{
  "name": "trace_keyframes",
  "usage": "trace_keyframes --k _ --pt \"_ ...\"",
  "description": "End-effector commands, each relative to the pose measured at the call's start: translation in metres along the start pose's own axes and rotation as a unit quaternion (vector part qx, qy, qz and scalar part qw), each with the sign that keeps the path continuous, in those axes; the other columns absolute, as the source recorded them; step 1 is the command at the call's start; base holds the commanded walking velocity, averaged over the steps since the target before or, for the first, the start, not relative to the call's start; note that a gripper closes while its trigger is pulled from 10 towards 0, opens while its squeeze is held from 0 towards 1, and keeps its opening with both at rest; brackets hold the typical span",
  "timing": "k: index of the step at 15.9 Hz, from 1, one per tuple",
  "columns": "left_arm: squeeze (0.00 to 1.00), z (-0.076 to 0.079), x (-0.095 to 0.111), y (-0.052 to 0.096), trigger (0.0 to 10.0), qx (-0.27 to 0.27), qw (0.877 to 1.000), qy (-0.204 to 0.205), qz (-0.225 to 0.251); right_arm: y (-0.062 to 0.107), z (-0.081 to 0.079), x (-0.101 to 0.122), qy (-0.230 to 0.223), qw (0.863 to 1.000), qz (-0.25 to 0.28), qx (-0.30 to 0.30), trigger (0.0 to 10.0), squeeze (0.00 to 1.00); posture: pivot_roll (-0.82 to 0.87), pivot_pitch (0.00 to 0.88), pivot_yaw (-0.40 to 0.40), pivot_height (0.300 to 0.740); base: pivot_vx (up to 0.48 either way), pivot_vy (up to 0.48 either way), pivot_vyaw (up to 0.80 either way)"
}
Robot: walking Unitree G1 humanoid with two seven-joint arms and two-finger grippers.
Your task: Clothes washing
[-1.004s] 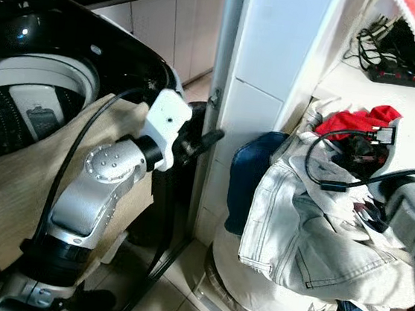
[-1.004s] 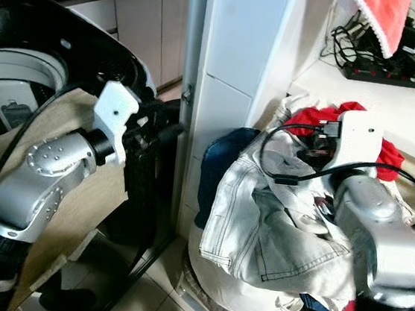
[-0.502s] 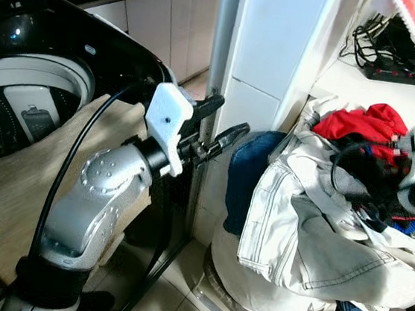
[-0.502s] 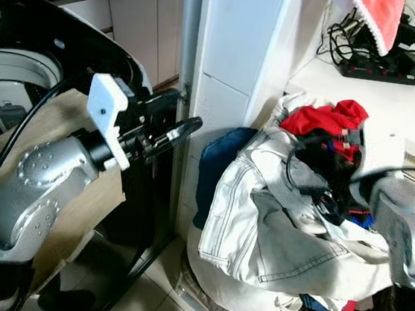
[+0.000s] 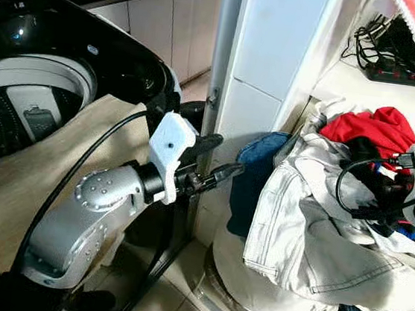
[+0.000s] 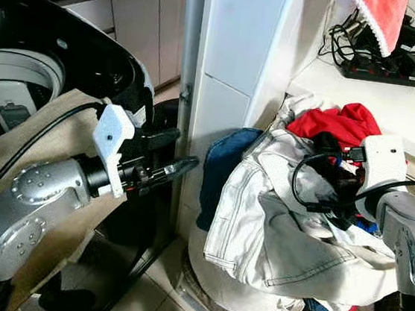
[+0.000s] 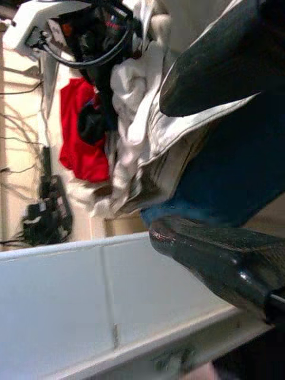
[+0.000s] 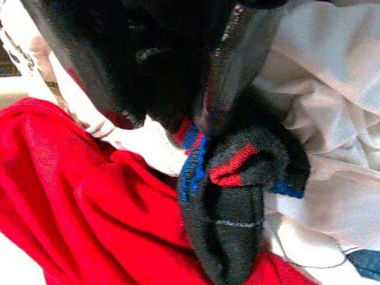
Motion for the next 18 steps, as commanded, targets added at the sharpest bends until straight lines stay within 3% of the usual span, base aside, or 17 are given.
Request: trace_keyframes --k 1,2,3,5,7,9,16,18 --pt "0.0 -0.002 0.008 -0.002 10.0 0.019 1.0 -0.009 0.023 0.002 0.004 -0.006 0.002 1.0 -0.015 -0.005 0.0 0.0 -0.08 0.02 -0.021 0.74 0.0 0.0 0.0" --pt "0.0 -0.002 0.012 -0.002 10.0 0.02 0.999 0.007 0.038 0.002 0.004 -0.007 0.002 1.0 -0.015 -0.005 0.0 0.0 -0.08 0.017 -0.022 0.74 0.0 0.0 0.0" --pt "0.0 -0.009 0.021 -0.002 10.0 0.061 0.996 0.001 0.071 0.002 0.004 -0.007 0.001 1.0 -0.015 -0.004 0.0 0.0 -0.08 0.016 -0.023 0.74 0.0 0.0 0.0" --pt "0.0 -0.003 0.018 -0.002 10.0 0.025 0.998 -0.002 0.057 0.002 0.003 -0.006 -0.002 1.0 -0.013 -0.003 0.0 0.0 -0.08 0.012 -0.022 0.74 0.0 0.0 0.0" --pt "0.0 -0.005 0.018 -0.002 10.0 0.043 0.997 -0.032 0.054 0.002 0.005 -0.007 -0.003 1.0 -0.013 -0.004 0.0 0.0 -0.08 0.008 -0.023 0.74 0.0 0.0 0.0" --pt "0.0 0.006 0.019 -0.001 10.0 0.001 0.998 -0.014 0.058 0.002 0.007 -0.005 -0.002 1.0 -0.011 -0.007 0.0 0.0 -0.08 0.003 -0.023 0.74 0.0 0.0 0.0" --pt "0.0 0.008 0.019 -0.001 10.0 -0.012 0.998 -0.021 0.058 0.004 0.012 0.002 0.002 1.0 0.0 -0.011 0.0 0.0 -0.08 0.0 -0.028 0.74 0.0 0.0 0.0" --pt "0.0 0.004 0.015 0.001 10.0 -0.005 0.999 -0.006 0.037 0.017 0.019 0.032 0.003 0.999 0.048 -0.005 0.0 0.0 -0.08 0.0 -0.028 0.74 0.0 0.0 0.0"
Point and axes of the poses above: a point about 5 cm out from each wrist's last joint towards the gripper, its own y axis pointing back from the gripper into the wrist, its own x axis along the axis of the wrist's last joint, z = x × y, the point moved 5 cm from there along -y, pointing out of the wrist towards the gripper, and after that the axes turned 3 degrees about -y, right-handed, at the moved point
